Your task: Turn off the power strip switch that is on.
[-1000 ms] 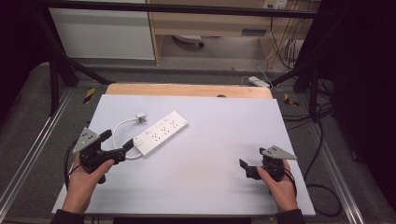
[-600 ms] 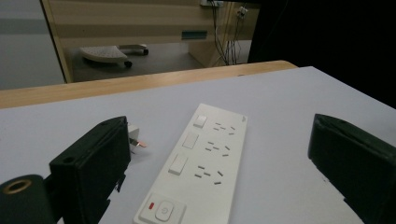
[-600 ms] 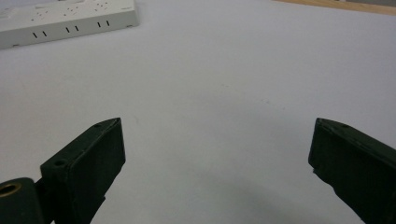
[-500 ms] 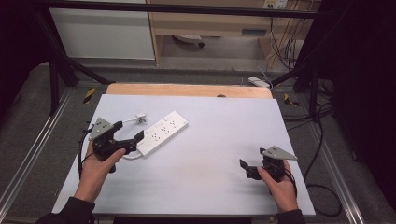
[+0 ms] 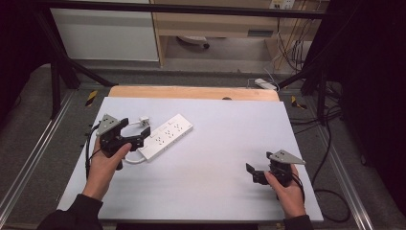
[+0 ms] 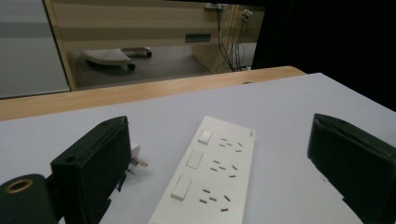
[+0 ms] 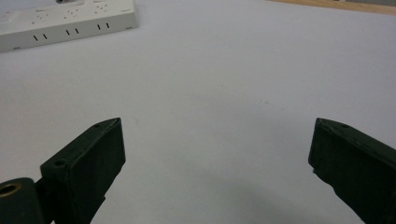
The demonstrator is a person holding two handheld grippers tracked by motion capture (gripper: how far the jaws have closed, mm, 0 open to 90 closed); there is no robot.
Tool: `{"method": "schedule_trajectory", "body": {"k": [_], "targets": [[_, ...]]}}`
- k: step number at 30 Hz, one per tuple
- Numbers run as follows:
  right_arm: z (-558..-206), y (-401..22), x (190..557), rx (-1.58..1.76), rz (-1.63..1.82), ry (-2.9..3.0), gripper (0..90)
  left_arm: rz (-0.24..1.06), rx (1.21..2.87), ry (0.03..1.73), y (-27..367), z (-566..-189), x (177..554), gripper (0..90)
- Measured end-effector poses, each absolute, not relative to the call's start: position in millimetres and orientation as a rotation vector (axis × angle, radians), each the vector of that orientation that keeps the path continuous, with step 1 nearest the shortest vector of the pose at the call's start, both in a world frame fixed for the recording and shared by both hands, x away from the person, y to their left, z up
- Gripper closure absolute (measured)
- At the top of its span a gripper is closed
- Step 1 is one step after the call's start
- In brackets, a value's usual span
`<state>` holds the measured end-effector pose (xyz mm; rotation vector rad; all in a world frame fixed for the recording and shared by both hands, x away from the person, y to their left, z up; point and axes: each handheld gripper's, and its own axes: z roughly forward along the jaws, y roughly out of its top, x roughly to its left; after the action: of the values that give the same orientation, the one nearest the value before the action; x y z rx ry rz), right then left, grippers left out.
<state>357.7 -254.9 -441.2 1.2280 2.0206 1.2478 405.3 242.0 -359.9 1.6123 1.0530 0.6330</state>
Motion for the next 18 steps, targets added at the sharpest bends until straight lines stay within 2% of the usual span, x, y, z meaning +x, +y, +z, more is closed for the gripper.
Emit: {"method": "schedule_trajectory", "body": {"k": [8,18], "targets": [[-441,-256,358,1.235,1.254,2.013,4.2,0.637,1.617,1.073,240,-365,418,10.5],[-441,-260,354,1.253,1.247,2.001,4.2,0.644,1.653,1.041,224,-372,434,9.5]]}}
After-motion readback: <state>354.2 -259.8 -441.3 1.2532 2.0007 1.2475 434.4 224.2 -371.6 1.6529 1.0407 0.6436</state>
